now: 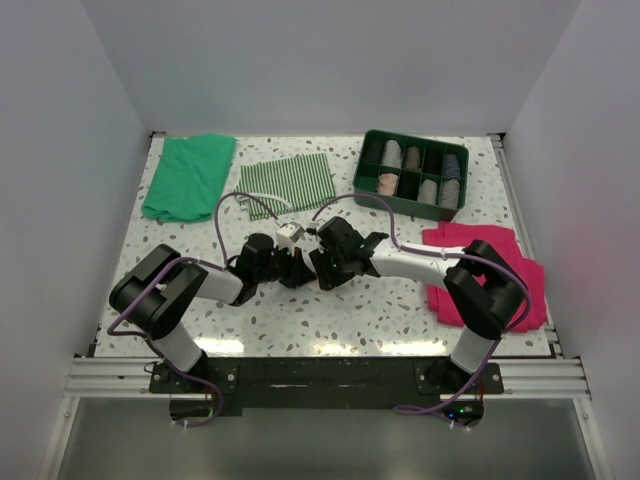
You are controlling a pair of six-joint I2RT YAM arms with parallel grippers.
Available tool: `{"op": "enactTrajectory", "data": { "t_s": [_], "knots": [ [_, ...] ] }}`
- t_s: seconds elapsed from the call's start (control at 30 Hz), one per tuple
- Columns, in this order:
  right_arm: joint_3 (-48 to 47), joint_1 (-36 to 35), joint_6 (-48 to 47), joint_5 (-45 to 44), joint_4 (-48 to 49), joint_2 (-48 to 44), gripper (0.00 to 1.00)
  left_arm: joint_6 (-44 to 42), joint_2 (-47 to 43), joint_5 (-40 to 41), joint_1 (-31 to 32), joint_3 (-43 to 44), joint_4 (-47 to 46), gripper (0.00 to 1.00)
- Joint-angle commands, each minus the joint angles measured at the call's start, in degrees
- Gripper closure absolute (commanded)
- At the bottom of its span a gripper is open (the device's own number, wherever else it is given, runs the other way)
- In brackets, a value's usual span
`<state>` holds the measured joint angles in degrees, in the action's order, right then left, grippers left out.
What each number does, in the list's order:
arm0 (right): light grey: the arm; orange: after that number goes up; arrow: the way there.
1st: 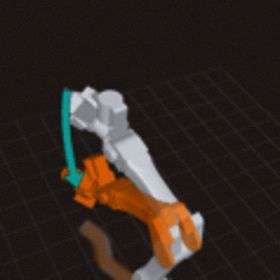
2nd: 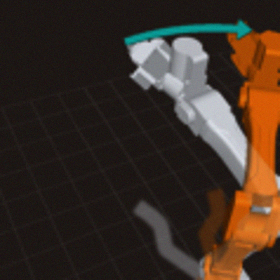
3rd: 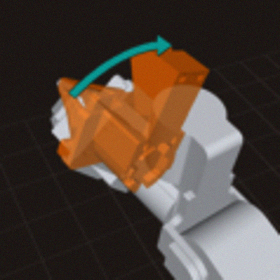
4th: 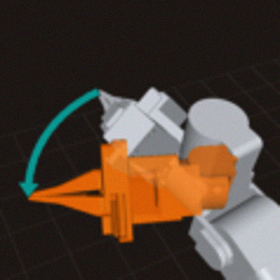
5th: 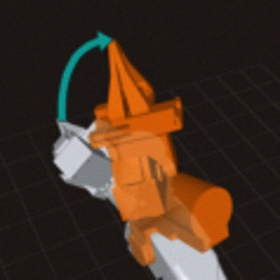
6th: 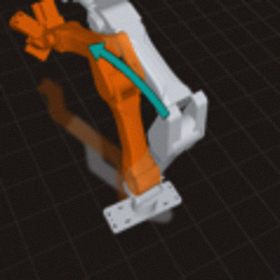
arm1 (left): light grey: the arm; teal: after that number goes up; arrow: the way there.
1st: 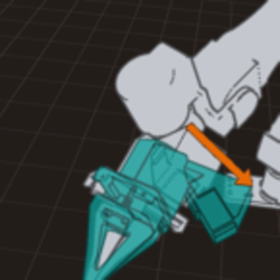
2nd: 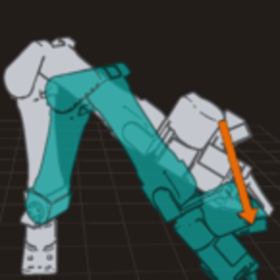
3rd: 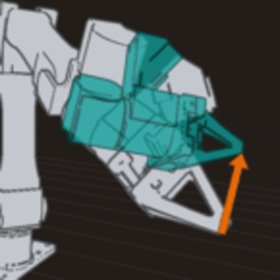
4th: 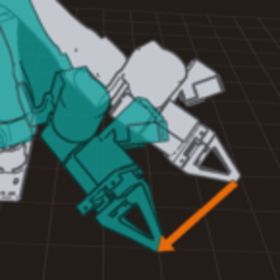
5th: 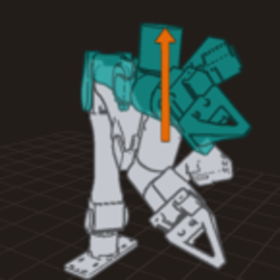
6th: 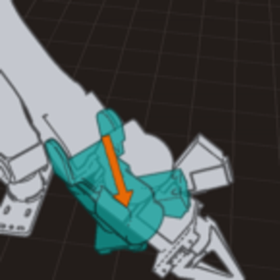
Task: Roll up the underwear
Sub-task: Roll the underwear to the center of the board.
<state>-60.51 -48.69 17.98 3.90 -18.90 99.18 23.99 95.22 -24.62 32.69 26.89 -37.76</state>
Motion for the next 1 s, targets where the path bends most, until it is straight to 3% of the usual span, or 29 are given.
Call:
{"op": "enactTrajectory", "data": {
  "t_s": [0.0,0.07,0.13,0.57,0.77,0.97],
  "knots": [
    [-1.0,-1.3,-1.1,-2.9,-1.5,-0.5,0.73,-1.2,-0.8,0.3,0.3,0.5,2.8,0.89],
    [-1.0,-1.3,-1.0,-2.9,-1.3,-0.2,0.93,-1.1,-0.9,0.1,0.3,0.4,2.6,0.89],
    [-0.5,-1.2,-0.3,-1.8,-0.9,0.1,1.0,-1.0,-1.2,-0.2,0.3,0.3,2.5,0.89],
    [8.2,-1.0,8.1,13.6,12.8,-5.6,1.0,2.7,-11.7,-2.1,0.4,-8.3,4.3,0.91],
    [12.9,-0.8,12.7,16.7,17.7,-7.9,1.0,4.3,-19.0,-0.5,1.1,-14.0,7.3,0.92],
    [13.1,0.0,15.6,17.3,19.1,-4.0,1.0,4.9,-18.8,0.3,1.2,-14.5,7.4,0.92]
  ]
}}
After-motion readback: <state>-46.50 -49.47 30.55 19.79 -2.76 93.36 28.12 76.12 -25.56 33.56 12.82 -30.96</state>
